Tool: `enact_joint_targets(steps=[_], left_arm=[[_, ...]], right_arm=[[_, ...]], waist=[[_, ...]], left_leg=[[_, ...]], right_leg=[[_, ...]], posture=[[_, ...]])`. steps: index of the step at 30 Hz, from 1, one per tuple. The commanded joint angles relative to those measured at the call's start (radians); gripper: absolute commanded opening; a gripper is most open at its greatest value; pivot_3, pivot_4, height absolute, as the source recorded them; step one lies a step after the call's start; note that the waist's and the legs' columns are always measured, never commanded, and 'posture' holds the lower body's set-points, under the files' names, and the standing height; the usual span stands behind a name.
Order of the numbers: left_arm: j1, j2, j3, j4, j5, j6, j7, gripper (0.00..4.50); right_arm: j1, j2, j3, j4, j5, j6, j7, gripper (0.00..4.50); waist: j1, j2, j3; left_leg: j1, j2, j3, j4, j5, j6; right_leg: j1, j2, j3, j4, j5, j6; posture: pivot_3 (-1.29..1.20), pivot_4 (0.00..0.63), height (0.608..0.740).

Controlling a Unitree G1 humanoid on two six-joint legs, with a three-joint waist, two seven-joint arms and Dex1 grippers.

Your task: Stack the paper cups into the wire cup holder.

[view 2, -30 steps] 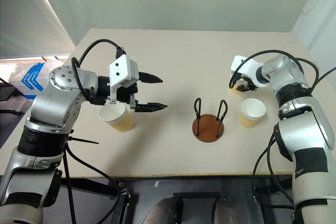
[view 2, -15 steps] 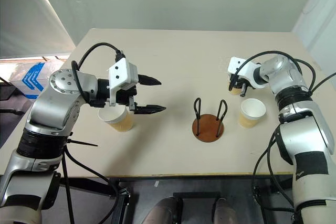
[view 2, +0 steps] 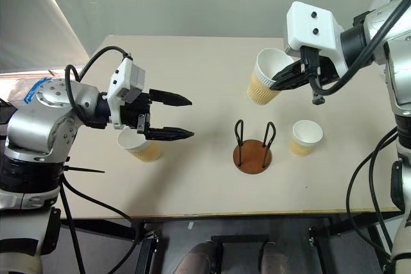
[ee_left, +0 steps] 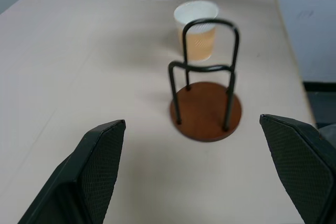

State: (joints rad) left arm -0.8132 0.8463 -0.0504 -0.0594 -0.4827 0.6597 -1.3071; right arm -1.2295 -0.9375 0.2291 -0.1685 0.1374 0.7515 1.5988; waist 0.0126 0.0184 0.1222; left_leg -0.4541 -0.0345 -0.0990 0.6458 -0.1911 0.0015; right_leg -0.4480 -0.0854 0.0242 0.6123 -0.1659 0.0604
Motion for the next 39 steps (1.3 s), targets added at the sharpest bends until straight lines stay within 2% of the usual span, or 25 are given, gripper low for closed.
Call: enact_joint_targets(steps=[1, 8, 16, 24, 30, 35, 39], left_arm=[[-0.05, 0.009, 0.026, 0.005, -0.023, 0.0, -0.017, 4.5], [-0.05, 0.017, 0.014, 0.018, -0.005, -0.018, -0.021, 4.5], [-0.031, 0.03, 0.017, 0.007, 0.004, -0.027, -0.02, 4.5], [-0.023, 0.033, 0.012, 0.005, 0.015, -0.039, -0.019, 4.5], [-0.016, 0.038, 0.007, -0.006, 0.02, -0.043, -0.021, 4.5], [-0.005, 0.044, 0.015, -0.018, 0.029, -0.053, 0.0, 4.5], [0.01, 0.105, 0.032, -0.034, 0.1, -0.11, 0.027, 4.5]], right_arm=[[-0.028, -0.014, 0.0, -0.104, 0.067, 0.053, 0.012, 0.05], [0.019, -0.016, 0.049, -0.159, 0.108, 0.053, 0.001, 0.05], [0.087, -0.039, 0.119, -0.082, 0.017, -0.118, -0.013, 0.05], [0.116, -0.027, 0.144, -0.056, -0.021, -0.165, -0.018, 0.05], [0.116, -0.01, 0.153, -0.043, -0.044, -0.16, -0.035, 1.97], [0.13, 0.026, 0.122, -0.016, -0.06, -0.148, -0.116, 3.68], [0.139, 0.042, 0.053, -0.035, 0.011, -0.046, -0.156, 3.68]], waist=[[-0.001, 0.0, 0.0], [-0.004, 0.0, 0.0], [-0.004, 0.0, 0.0], [-0.004, 0.0, 0.0], [-0.004, 0.0, 0.0], [-0.005, 0.0, 0.0], [-0.005, 0.0, 0.0]], left_leg=[[0.0, 0.0, 0.0, 0.0, 0.0, 0.001], [0.002, 0.0, -0.001, 0.0, 0.002, 0.008], [0.002, -0.001, -0.001, 0.0, 0.004, 0.008], [0.001, 0.0, -0.001, 0.0, 0.004, 0.009], [0.001, 0.0, -0.001, 0.0, 0.004, 0.009], [0.002, 0.0, -0.001, 0.0, 0.004, 0.009], [0.001, 0.0, -0.001, 0.0, 0.004, 0.009]], right_leg=[[0.0, 0.0, 0.0, 0.0, 0.0, 0.0], [-0.001, 0.0, 0.0, 0.005, 0.001, -0.001], [-0.001, 0.0, 0.0, 0.006, 0.001, -0.001], [-0.001, 0.0, 0.0, 0.006, 0.001, -0.001], [-0.001, 0.0, 0.0, 0.006, 0.001, -0.001], [-0.001, 0.0, 0.0, 0.006, 0.001, -0.001], [-0.001, 0.0, 0.0, 0.006, 0.001, -0.001]], posture=[[0.0, 0.15, 0.74], [0.0, 0.15, 0.74], [0.0, 0.15, 0.74], [0.0, 0.15, 0.74], [0.0, 0.15, 0.74], [0.0, 0.15, 0.74], [0.0, 0.15, 0.74]])
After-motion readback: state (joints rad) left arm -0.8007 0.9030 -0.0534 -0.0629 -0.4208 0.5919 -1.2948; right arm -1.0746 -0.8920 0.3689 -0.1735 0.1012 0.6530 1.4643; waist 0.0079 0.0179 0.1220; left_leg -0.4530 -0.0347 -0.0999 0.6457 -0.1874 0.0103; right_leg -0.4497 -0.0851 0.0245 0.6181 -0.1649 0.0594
